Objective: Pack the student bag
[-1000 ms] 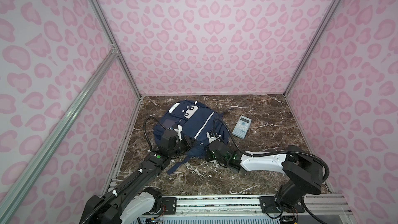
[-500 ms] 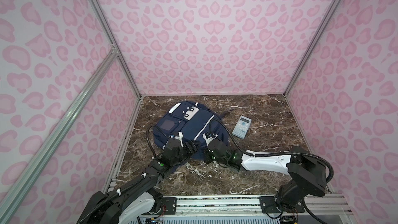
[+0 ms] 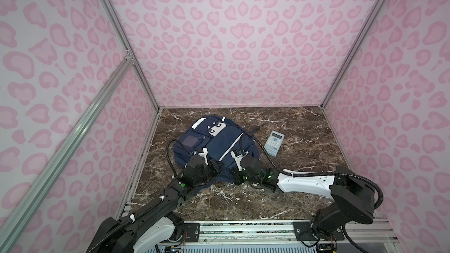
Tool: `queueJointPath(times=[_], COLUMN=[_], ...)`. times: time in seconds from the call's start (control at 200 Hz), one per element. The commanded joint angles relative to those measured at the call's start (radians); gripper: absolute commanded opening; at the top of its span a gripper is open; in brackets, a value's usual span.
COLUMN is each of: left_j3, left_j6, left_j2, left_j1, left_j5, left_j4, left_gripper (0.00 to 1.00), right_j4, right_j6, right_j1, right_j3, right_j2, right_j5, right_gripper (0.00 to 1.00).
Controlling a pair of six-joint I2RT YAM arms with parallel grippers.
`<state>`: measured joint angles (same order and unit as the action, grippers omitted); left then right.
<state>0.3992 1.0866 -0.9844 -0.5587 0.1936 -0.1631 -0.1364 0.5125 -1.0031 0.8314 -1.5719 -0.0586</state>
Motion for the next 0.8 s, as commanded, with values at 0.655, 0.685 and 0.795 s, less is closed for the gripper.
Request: queueJointPath(times=[0.655,0.685,0.795], left_j3=[-0.019,-0.017,-0.021], left_j6=[0.017,0.016,0.017], left_j2=[-0.008,-0.006,-0.009], left_j1=[0.026,0.026,0.026], left_j5=[0.058,0.057,0.058], left_j4=[-0.086,-0.080,-0.080], left_gripper=[0.03,0.03,0.03], right_j4=[0.010,0.009,0.012], right_j6=[-0.041,-0.046,-0.071], right_j1=[0.026,0.027,0.031], right_j3=[-0.066,-0.062,-0.058], right_j2=[0.036,0.035,0.042], right_j5=[-0.025,-0.027,-0.024], right_gripper=[0.10,0.07,0.05])
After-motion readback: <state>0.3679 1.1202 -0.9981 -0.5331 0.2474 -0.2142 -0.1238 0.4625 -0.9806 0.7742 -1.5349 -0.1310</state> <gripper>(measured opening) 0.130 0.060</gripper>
